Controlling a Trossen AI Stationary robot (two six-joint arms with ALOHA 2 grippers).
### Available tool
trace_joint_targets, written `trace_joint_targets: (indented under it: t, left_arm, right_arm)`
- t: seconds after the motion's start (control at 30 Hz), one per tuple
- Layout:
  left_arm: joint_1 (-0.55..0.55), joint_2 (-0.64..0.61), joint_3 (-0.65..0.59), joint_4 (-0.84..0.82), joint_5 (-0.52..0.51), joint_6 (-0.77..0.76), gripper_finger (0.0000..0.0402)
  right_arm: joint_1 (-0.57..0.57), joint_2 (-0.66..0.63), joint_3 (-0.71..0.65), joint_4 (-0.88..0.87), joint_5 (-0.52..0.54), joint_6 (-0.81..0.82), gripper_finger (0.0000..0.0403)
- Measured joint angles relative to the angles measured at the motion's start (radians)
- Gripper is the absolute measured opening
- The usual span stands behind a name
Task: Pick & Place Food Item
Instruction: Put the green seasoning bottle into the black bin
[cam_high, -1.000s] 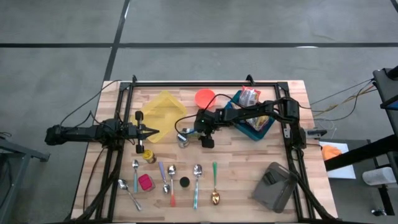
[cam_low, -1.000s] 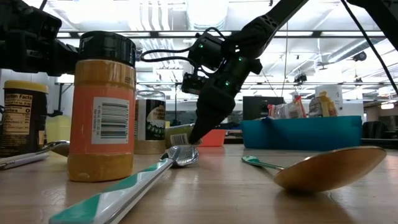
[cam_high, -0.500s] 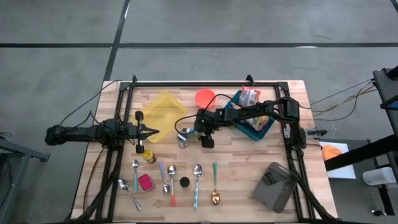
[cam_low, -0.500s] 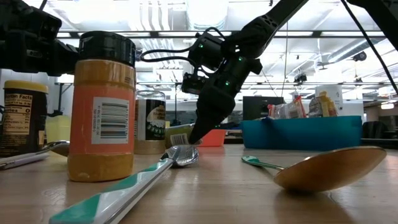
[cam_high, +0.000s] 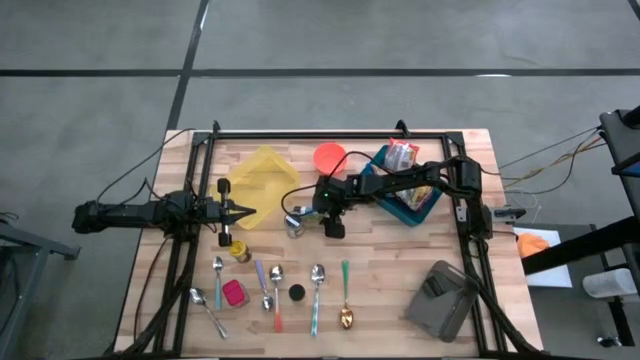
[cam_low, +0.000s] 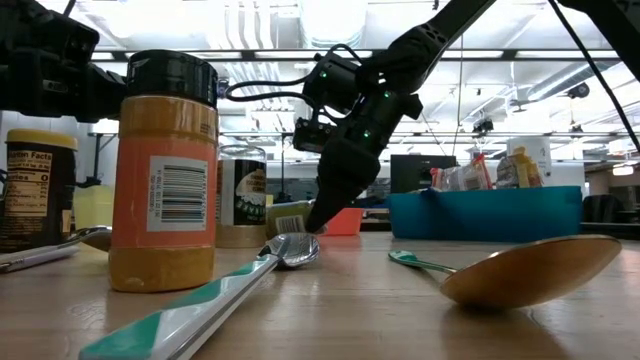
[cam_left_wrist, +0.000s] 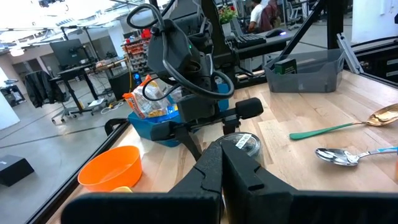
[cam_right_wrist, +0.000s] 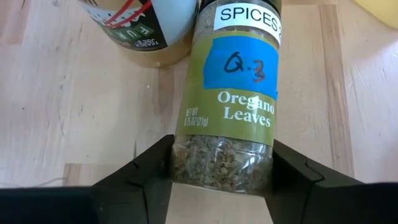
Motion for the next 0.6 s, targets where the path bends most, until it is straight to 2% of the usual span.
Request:
trace_joint_targets:
  t: [0.17,0.4,0.6]
  left_arm:
    - [0.0,0.0,0.0,0.0,0.0,0.0,0.0]
    - [0.0,0.0,0.0,0.0,0.0,0.0,0.0]
    - [0.0,0.0,0.0,0.0,0.0,0.0,0.0]
  right_arm:
    - [0.0,0.0,0.0,-0.002,-0.001,-0.001,0.0204]
    - [0.0,0.0,-0.001,-0.005,-0.001,-0.001,0.0192]
    - [0.0,0.0,-0.001,-0.006,-0.002,-0.001,0.0198]
